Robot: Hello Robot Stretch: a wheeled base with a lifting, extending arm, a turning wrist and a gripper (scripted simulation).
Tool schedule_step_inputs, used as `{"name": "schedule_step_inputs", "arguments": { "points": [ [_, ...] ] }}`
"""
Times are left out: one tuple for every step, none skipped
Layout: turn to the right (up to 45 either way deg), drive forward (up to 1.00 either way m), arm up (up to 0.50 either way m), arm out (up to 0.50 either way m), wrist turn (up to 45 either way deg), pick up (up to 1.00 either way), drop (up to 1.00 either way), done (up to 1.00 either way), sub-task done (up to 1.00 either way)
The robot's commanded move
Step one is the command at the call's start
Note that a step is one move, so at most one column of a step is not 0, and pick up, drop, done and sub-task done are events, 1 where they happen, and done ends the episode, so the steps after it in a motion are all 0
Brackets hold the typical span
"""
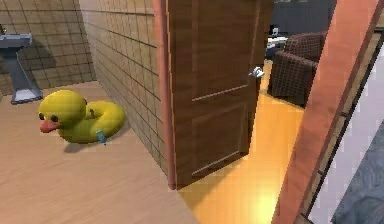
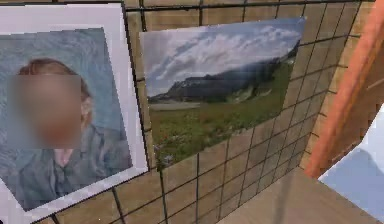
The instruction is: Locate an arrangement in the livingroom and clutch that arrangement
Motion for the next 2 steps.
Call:
{"name": "schedule_step_inputs", "arguments": {
  "points": [
    [0.0,0.85,0.00,0.00,0.0,0.00,0.00,0.00,0.00],
    [45.0,0.00,0.00,0.00,0.0,0.00,0.00,0.00,0.00]
  ]
}}
